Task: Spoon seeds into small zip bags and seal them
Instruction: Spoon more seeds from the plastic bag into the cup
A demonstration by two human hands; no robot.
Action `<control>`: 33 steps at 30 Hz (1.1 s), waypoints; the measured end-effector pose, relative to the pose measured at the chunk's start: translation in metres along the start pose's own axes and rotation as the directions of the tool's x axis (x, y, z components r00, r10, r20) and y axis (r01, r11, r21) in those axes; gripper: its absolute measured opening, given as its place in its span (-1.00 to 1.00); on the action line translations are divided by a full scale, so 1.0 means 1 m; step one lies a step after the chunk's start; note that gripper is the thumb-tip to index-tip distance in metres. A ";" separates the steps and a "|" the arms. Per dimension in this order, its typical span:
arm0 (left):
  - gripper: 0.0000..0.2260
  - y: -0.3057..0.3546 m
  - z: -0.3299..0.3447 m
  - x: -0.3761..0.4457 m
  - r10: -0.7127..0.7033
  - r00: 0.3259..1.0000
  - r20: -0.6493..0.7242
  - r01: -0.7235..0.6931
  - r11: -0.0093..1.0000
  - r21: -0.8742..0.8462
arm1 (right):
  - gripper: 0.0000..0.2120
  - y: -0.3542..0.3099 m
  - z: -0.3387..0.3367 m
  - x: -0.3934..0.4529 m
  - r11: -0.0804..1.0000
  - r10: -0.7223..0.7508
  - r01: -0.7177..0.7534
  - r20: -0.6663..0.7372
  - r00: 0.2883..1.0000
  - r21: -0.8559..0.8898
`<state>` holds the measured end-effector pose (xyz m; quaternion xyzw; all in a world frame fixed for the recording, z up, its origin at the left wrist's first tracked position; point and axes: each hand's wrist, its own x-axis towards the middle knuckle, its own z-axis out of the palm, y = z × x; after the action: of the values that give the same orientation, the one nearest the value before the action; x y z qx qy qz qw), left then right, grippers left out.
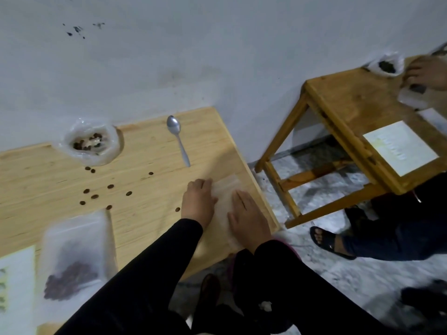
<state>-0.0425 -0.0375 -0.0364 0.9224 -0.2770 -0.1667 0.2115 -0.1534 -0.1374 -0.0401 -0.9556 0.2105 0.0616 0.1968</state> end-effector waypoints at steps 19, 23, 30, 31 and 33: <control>-0.70 -0.010 -0.125 0.000 -0.109 0.910 -0.400 -0.139 0.829 -0.542 | -0.92 -0.083 -0.096 0.075 0.922 -0.304 0.387 -0.555 0.774 0.034; -0.60 -0.025 -0.169 -0.015 -0.315 0.781 -0.540 -0.132 0.761 -0.635 | -0.91 -0.146 -0.110 0.073 0.796 -0.142 0.369 -0.445 0.884 0.480; -0.77 -0.071 -0.215 -0.043 -0.432 0.804 -0.409 -0.138 0.534 -0.835 | -0.78 -0.240 -0.106 0.068 0.584 -0.185 0.256 -0.181 0.966 0.770; -0.80 -0.080 -0.220 -0.045 -0.433 0.807 -0.402 -0.145 0.515 -0.845 | -0.77 -0.249 -0.104 0.068 0.568 -0.192 0.255 -0.175 0.966 0.783; -0.86 -0.099 -0.227 -0.048 -0.430 0.820 -0.378 -0.149 0.477 -0.866 | -0.77 -0.264 -0.099 0.068 0.546 -0.203 0.265 -0.181 0.962 0.795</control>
<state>0.0596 0.1328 0.1186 0.7122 0.0006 -0.0279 0.7014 0.0238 0.0171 0.1292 -0.7796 0.0925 -0.1006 0.6112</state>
